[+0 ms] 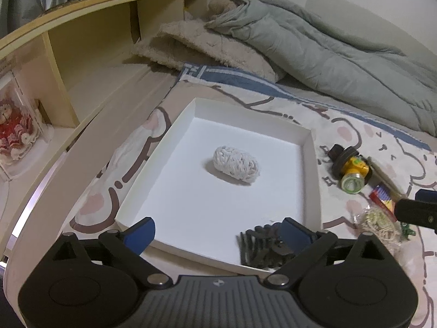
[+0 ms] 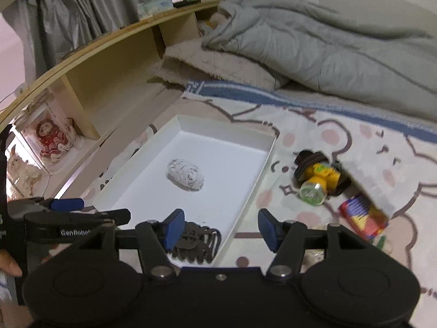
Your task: Organize objects
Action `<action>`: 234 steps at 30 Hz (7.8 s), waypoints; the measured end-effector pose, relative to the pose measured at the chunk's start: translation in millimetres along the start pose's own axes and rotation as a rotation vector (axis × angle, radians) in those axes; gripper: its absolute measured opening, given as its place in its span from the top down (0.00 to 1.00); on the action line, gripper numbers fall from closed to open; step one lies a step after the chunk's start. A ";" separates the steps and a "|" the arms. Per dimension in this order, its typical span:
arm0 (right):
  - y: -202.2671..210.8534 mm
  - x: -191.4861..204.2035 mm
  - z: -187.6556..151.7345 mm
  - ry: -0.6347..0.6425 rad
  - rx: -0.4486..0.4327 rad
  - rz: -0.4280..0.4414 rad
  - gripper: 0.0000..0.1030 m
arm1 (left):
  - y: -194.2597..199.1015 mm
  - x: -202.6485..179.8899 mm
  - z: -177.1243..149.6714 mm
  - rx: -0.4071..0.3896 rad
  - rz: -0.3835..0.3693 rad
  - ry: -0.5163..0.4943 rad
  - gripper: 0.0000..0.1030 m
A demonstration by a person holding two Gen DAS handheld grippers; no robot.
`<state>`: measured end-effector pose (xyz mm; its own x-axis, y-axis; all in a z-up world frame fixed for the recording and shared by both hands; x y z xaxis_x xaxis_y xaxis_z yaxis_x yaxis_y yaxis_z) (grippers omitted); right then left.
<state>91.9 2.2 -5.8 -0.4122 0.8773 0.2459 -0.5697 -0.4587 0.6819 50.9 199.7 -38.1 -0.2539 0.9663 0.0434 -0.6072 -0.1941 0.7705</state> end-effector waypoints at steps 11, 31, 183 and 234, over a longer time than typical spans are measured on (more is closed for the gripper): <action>41.2 -23.3 -11.5 0.126 -0.078 -0.035 0.20 | 17.4 -47.9 -1.4 -0.011 -0.003 -0.073 0.00; 80.1 -106.4 -24.3 0.052 -0.142 -0.230 0.00 | 29.6 -134.6 -3.0 -0.027 -0.101 -0.172 0.00; -9.0 -162.8 -121.1 -0.119 0.311 -0.135 0.68 | -99.6 -200.7 -81.5 0.416 -0.183 -0.405 0.26; 52.7 -101.8 -26.4 -0.051 -0.193 -0.175 0.68 | 15.8 -113.9 6.3 -0.106 -0.187 -0.146 0.30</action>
<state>85.0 -115.0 -13.1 -0.2615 0.9495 0.1735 -0.7564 -0.3133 0.5742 74.9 87.7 -26.8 -0.0230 0.9997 0.0037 -0.7105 -0.0190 0.7035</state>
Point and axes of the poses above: each gripper's, at about its wrist camera, not at the fingertips, and y roughly against the way its jaws point, x to its left, z to its top, the point moved 3 cm from there along -y, roughly the way its jaws point, and after that the axes turned 3 degrees about z, right-handed, at the moved point
